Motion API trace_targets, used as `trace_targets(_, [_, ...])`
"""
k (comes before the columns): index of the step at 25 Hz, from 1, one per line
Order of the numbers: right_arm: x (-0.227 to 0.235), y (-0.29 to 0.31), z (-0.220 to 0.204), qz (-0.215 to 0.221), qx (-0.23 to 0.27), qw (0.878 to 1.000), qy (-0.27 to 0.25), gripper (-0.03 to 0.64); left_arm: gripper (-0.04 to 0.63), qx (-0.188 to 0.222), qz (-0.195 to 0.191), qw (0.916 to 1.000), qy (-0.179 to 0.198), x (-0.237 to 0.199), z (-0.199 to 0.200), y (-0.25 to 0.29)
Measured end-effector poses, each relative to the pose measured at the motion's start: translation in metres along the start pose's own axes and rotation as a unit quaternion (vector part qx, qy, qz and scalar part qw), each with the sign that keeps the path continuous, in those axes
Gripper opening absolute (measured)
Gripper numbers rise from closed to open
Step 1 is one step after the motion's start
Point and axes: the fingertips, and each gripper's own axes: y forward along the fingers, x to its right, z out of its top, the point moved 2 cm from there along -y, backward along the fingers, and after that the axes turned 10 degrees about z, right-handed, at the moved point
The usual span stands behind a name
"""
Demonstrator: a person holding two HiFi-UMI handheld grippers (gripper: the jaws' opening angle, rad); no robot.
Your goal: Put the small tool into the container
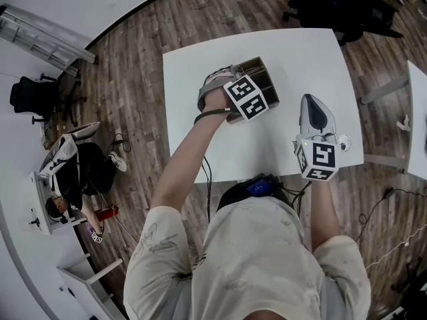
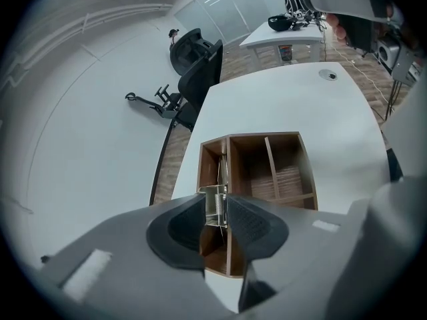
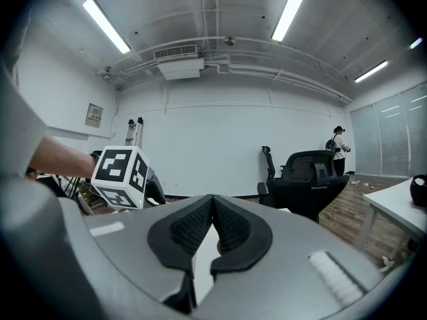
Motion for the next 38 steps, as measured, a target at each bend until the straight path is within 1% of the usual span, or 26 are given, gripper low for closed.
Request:
trace_targets(3, [0.000,0.001,0.002,0.000,0.001,1.000,-0.001,0.005,0.120,0.009,0.006,0.9999,-0.009,-0.003,0.000,-0.004])
trace_targets(5, [0.000,0.002,0.004,0.001,0.002,1.000,-0.002,0.005,0.116,0.019,0.009,0.9995,-0.024,-0.007,0.002,-0.008])
trace_targets(8, [0.001,0.003,0.008,0.001,0.003,1.000,-0.003,0.005,0.107,0.045,0.004,0.9968,-0.066,-0.015,0.009,-0.021])
trace_targets(11, [-0.002,0.004,0.015,0.002,0.005,1.000,-0.006,0.005,0.089,0.074,0.002,0.9912,-0.110,-0.026,0.013,-0.039])
trace_targets(13, [-0.004,0.005,0.019,0.003,0.007,1.000,-0.008,0.005,0.082,0.093,0.004,0.9862,-0.137,-0.034,0.016,-0.052])
trace_targets(15, [-0.005,0.006,0.022,0.005,0.009,1.000,-0.010,0.005,0.067,0.114,0.006,0.9792,-0.168,-0.042,0.020,-0.066])
trace_targets(19, [-0.010,0.006,0.032,0.007,0.015,1.000,-0.015,0.005,0.034,0.159,0.018,0.9595,-0.232,-0.059,0.022,-0.096])
trace_targets(21, [-0.012,0.005,0.037,0.008,0.018,1.000,-0.018,0.005,0.020,0.182,0.027,0.9468,-0.264,-0.065,0.022,-0.111])
trace_targets(25, [-0.015,0.005,0.047,0.011,0.023,0.999,-0.023,0.005,0.020,0.222,0.046,0.9174,-0.327,-0.077,0.018,-0.138])
trace_targets(27, [-0.017,0.005,0.052,0.012,0.025,0.999,-0.027,0.005,0.020,0.242,0.056,0.9010,-0.356,-0.083,0.015,-0.150])
trace_targets(29, [-0.020,0.004,0.056,0.013,0.027,0.999,-0.031,0.005,0.020,0.266,0.065,0.8805,-0.387,-0.087,0.012,-0.163])
trace_targets(31, [-0.025,0.003,0.060,0.016,0.029,0.999,-0.034,0.005,0.020,0.292,0.073,0.8571,-0.418,-0.090,0.008,-0.176])
trace_targets(34, [-0.032,0.000,0.068,0.020,0.037,0.998,-0.040,0.005,0.018,0.325,0.089,0.8256,-0.453,-0.095,0.001,-0.196])
trace_targets(36, [-0.035,0.000,0.075,0.022,0.042,0.998,-0.044,0.005,0.018,0.344,0.101,0.8088,-0.466,-0.099,-0.004,-0.209])
trace_targets(38, [-0.039,-0.001,0.083,0.024,0.048,0.997,-0.048,0.005,0.020,0.360,0.108,0.7946,-0.477,-0.101,-0.008,-0.222])
